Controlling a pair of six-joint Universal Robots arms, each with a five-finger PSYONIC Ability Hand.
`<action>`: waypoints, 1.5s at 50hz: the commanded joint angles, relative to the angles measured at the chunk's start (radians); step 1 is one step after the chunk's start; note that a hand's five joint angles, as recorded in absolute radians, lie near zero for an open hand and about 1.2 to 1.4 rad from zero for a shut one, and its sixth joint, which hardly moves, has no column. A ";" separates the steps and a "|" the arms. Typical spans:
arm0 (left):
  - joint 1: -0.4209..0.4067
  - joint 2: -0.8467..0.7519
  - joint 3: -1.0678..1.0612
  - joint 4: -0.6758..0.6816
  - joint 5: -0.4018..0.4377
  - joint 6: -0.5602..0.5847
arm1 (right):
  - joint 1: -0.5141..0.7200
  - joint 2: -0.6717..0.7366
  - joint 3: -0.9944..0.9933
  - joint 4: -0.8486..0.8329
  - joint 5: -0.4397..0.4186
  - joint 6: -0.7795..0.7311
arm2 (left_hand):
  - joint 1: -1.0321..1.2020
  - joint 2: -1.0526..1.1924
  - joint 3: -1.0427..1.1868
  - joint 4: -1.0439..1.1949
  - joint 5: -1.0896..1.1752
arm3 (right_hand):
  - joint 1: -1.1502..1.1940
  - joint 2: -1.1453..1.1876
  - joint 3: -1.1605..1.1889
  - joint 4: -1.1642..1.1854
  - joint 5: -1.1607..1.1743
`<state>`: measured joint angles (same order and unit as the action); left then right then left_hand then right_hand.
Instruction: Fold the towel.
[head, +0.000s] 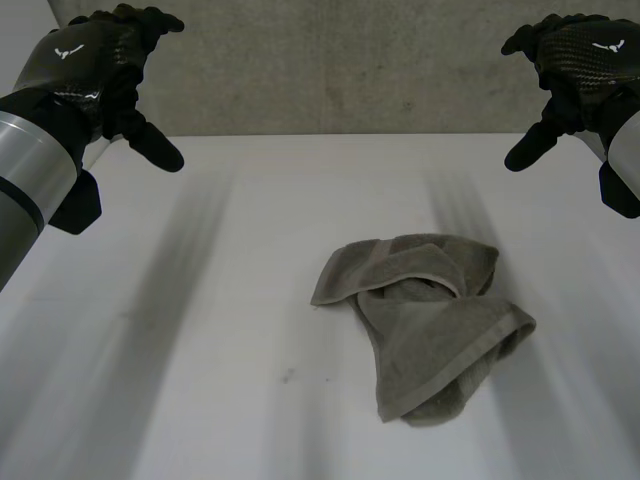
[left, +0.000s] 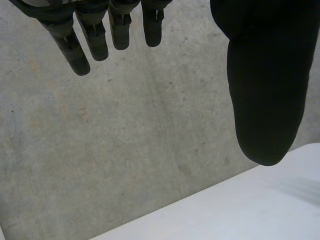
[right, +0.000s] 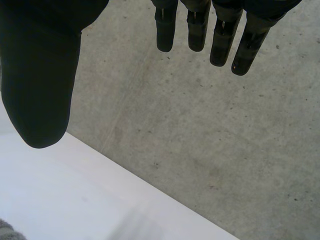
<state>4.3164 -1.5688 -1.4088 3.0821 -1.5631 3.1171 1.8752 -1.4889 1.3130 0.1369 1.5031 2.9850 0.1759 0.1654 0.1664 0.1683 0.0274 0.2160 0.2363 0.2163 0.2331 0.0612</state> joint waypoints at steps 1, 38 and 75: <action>-0.003 -0.010 -0.002 0.007 0.000 0.000 | 0.002 0.006 -0.006 -0.002 -0.006 -0.035 | -0.001 0.010 0.009 0.007 -0.027 | -0.041 -0.062 -0.042 -0.059 -0.061; -0.291 -0.663 0.099 0.282 0.098 -0.012 | 0.148 0.326 -0.014 0.150 -0.015 -0.222 | 0.064 0.074 0.073 0.071 0.038 | 1.180 1.160 1.180 1.163 1.161; -0.153 -0.337 0.093 0.886 -0.110 0.009 | 0.249 0.202 -0.017 -0.777 -0.105 -0.285 | 1.220 1.231 1.230 1.228 1.194 | 1.180 1.160 1.180 1.163 1.161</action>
<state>4.1430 -2.0263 -1.1994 3.9294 -1.6711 3.1078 2.0838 -1.2552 1.2457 -0.5607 1.4758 2.7002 1.1719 1.2164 1.2148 1.2161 1.0248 0.9554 1.1724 1.1859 1.1940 0.9633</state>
